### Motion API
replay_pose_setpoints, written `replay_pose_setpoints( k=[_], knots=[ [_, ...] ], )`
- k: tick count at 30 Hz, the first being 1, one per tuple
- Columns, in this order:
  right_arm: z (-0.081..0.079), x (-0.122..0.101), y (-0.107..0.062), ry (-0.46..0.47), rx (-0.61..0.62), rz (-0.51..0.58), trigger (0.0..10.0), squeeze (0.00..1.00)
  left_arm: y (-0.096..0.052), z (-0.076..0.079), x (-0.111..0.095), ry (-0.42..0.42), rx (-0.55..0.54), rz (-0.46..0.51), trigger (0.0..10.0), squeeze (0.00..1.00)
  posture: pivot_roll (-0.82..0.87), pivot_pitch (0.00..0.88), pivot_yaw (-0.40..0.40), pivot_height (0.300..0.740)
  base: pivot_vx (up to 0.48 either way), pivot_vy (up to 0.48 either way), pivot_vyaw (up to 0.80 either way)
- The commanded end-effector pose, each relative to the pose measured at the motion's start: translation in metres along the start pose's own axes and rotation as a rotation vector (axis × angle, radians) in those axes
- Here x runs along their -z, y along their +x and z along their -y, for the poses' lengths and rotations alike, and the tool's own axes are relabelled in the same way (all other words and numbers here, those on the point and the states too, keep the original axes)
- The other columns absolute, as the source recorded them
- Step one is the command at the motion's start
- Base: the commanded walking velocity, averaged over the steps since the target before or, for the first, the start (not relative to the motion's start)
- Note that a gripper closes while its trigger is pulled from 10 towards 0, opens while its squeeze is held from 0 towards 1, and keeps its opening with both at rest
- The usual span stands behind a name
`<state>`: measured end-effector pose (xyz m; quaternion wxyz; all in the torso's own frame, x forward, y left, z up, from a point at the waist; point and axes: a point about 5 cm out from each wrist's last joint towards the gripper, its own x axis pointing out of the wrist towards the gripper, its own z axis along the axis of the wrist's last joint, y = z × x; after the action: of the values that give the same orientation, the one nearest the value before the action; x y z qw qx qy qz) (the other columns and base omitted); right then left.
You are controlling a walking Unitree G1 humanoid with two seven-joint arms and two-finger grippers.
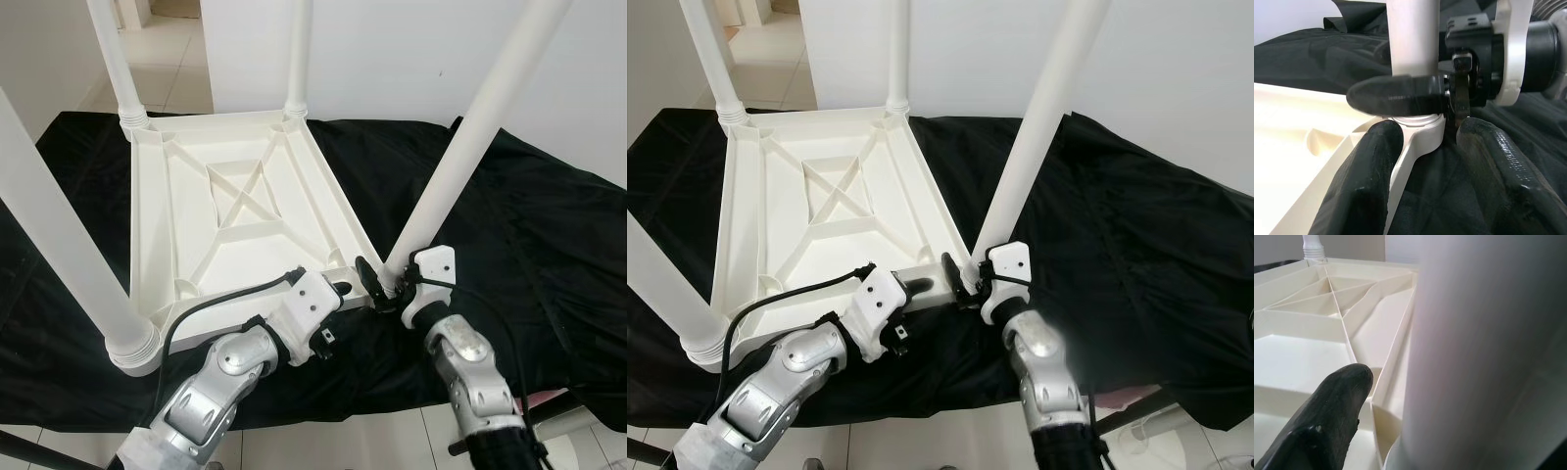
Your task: Building children table
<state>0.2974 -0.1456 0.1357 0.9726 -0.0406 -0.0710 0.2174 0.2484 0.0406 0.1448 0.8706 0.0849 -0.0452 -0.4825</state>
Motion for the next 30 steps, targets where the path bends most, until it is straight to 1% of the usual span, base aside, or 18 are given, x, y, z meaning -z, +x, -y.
replay_pose_setpoints(
  k=[1, 5, 6, 7, 8, 10, 11, 14, 19, 24, 25, 27, 29, 30],
  knots=[
    [0.002, 0.003, 0.0, -0.007, -0.035, -0.012, 10.0, 0.0, 0.0, 0.005, 0.001, 0.015, 0.078, -0.005, 10.0, 0.0, -0.03, 0.052, -0.05, 0.74, 0.0, 0.0, 0.0],
    [0.009, 0.001, 0.004, -0.016, -0.069, -0.008, 10.0, 0.0, 0.001, 0.004, 0.0, 0.017, 0.079, -0.003, 10.0, 0.0, -0.03, 0.054, -0.049, 0.74, 0.0, 0.0, 0.0],
    [0.011, 0.0, 0.007, -0.034, -0.088, -0.007, 9.6, 0.0, 0.001, 0.005, 0.0, 0.017, 0.08, -0.002, 10.0, 0.0, -0.03, 0.055, -0.047, 0.74, 0.0, 0.0, 0.0],
    [0.011, 0.0, 0.007, -0.034, -0.088, -0.007, 9.6, 0.0, 0.001, 0.005, 0.0, 0.017, 0.08, -0.002, 10.0, 0.0, -0.03, 0.055, -0.047, 0.74, 0.0, 0.0, 0.0],
    [0.013, 0.001, 0.009, -0.054, -0.103, -0.013, 4.6, 0.0, 0.001, 0.005, 0.0, 0.017, 0.08, -0.001, 10.0, 0.0, -0.03, 0.059, -0.047, 0.74, 0.0, 0.0, 0.0],
    [0.015, 0.001, 0.011, -0.068, -0.112, -0.016, 4.6, 0.0, 0.001, 0.006, 0.0, 0.016, 0.08, -0.001, 10.0, 0.0, -0.03, 0.059, -0.047, 0.74, 0.0, 0.0, 0.0],
    [0.015, 0.002, 0.011, -0.064, -0.119, -0.019, 0.0, 0.0, 0.001, 0.006, 0.0, 0.016, 0.08, -0.001, 10.0, 0.0, -0.02, 0.062, -0.051, 0.74, 0.0, 0.0, 0.0],
    [0.016, 0.004, 0.009, -0.045, -0.126, -0.027, 0.0, 0.0, 0.001, 0.006, 0.0, 0.017, 0.069, -0.003, 10.0, 0.0, -0.02, 0.072, -0.058, 0.74, 0.0, 0.0, 0.0],
    [0.017, 0.005, 0.008, -0.043, -0.131, -0.025, 0.0, 0.0, 0.001, 0.006, 0.0, 0.016, 0.067, -0.002, 10.0, 0.0, -0.02, 0.075, -0.057, 0.74, 0.0, 0.0, 0.0],
    [0.017, 0.006, 0.006, -0.022, -0.124, -0.019, 0.0, 0.0, 0.002, 0.005, -0.001, 0.018, 0.063, -0.001, 10.0, 0.0, -0.02, 0.083, -0.054, 0.74, 0.0, 0.0, 0.0],
    [0.016, 0.005, 0.006, -0.004, -0.115, -0.011, 10.0, 0.0, 0.002, 0.005, -0.001, 0.018, 0.063, -0.001, 10.0, 0.0, -0.03, 0.087, -0.053, 0.74, 0.0, 0.0, 0.0],
    [0.012, 0.004, 0.006, 0.024, -0.089, 0.001, 10.0, 0.0, 0.002, 0.006, -0.001, 0.018, 0.064, -0.001, 10.0, 0.0, -0.03, 0.087, -0.053, 0.74, 0.0, 0.0, 0.0],
    [0.012, 0.004, 0.006, 0.026, -0.085, 0.002, 10.0, 0.0, 0.003, 0.006, -0.001, 0.018, 0.064, -0.001, 10.0, 0.0, -0.03, 0.087, -0.053, 0.74, 0.0, 0.0, 0.0],
    [0.012, 0.005, 0.007, 0.013, -0.027, -0.011, 10.0, 0.0, 0.003, 0.005, 0.0, 0.019, 0.065, -0.001, 10.0, 0.0, -0.03, 0.087, -0.053, 0.74, 0.0, 0.0, 0.0]
  ],
)
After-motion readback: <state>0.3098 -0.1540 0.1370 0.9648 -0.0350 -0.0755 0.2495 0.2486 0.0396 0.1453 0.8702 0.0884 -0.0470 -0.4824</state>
